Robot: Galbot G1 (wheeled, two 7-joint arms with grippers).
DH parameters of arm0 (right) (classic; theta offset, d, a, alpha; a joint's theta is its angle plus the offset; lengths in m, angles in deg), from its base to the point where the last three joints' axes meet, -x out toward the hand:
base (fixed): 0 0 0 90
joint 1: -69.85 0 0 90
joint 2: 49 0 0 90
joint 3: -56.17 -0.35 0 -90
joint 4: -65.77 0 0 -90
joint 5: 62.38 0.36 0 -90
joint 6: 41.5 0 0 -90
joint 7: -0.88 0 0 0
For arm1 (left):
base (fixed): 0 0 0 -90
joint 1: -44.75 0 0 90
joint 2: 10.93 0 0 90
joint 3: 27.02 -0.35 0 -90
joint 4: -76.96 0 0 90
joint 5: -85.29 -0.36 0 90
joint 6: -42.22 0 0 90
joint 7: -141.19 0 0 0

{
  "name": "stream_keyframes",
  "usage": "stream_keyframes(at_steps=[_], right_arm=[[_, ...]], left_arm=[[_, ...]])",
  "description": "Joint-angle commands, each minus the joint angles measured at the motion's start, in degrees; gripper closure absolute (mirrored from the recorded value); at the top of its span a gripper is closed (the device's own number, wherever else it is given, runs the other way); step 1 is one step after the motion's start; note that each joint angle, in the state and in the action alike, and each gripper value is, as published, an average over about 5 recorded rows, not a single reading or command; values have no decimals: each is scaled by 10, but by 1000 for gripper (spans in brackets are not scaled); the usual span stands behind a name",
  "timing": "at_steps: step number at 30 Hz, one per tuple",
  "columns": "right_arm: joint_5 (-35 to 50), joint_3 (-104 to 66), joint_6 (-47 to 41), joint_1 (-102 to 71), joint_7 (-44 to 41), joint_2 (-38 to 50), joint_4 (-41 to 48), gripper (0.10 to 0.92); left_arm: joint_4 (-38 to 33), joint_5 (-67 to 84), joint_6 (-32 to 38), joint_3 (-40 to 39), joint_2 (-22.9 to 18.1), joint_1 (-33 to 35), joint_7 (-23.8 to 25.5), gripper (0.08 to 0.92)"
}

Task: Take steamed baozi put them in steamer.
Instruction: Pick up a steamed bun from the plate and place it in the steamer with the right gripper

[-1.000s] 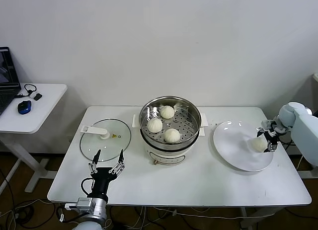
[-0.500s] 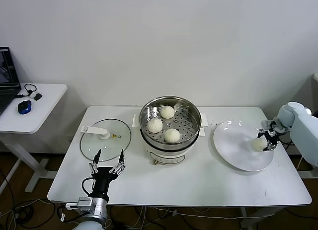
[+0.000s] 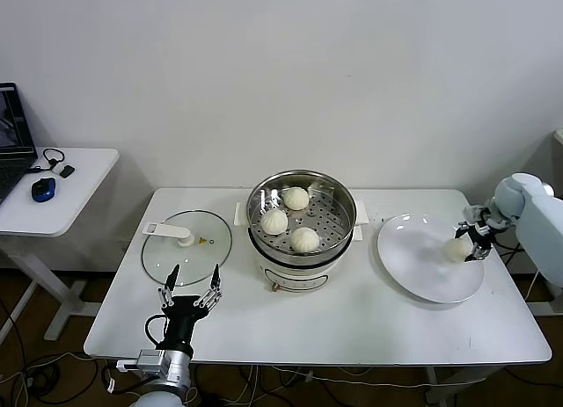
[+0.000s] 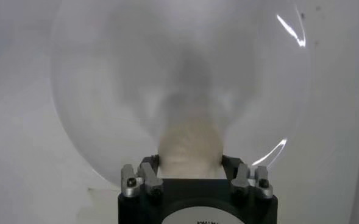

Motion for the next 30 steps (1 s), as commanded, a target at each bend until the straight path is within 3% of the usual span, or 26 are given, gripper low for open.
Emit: stream_keyframes(at_steps=[1, 17, 30], right_arm=[[97, 102, -11, 89, -12, 27, -71, 343], [341, 361, -81, 352, -24, 17, -183, 344], [467, 461, -150, 455, -21, -84, -225, 347]], left_arm=[[2, 0, 1, 0, -3, -1, 0, 177], [8, -8, 1, -13, -6, -6, -2, 177], [4, -9, 1, -17, -4, -5, -3, 177]])
